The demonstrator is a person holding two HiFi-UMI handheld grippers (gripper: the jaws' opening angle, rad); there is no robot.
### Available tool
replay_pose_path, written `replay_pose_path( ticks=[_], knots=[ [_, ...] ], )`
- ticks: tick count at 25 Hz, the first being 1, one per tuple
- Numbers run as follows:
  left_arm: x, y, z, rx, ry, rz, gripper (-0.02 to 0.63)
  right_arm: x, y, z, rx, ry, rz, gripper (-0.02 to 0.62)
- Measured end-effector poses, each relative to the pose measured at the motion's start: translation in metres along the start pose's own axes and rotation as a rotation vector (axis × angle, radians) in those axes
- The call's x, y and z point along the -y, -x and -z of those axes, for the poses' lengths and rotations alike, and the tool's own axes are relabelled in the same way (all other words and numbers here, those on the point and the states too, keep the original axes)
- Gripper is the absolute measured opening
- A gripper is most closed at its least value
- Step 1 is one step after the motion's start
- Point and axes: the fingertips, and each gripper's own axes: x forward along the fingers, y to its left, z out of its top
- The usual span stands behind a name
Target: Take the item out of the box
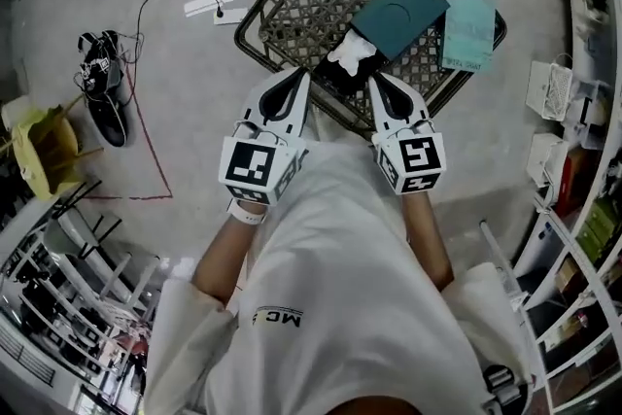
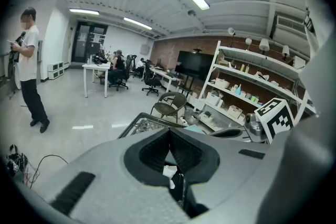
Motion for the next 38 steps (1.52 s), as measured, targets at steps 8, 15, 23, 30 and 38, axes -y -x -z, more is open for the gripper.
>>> replay_pose_path(
  ticks=[8, 15, 23, 30, 38],
  knots=[
    [0.006, -0.052, 0.026, -0.105, -0.020, 0.092, 0.025, 0.025, -0.022, 0.031, -0.092, -0.022, 0.019, 0.018],
    [0.000, -0.068, 0.033, -0.117, -0.003, 0.094, 0.025, 0.035, -0.038, 0.048, -0.124, 0.019, 0.025, 0.018],
    [-0.008, -0.078, 0.073, -0.127, 0.048, 0.067, 0.025, 0.023, -0.073, 0.080, -0.189, 0.166, -0.031, 0.067],
    [-0.029, -0.084, 0.112, -0.142, 0.090, 0.004, 0.025, 0.021, -0.100, 0.105, -0.267, 0.288, -0.047, 0.072],
    [-0.042, -0.094, 0.149, -0.201, 0.124, -0.014, 0.025, 0.024, -0.129, 0.132, -0.330, 0.382, -0.071, 0.074]
  ],
)
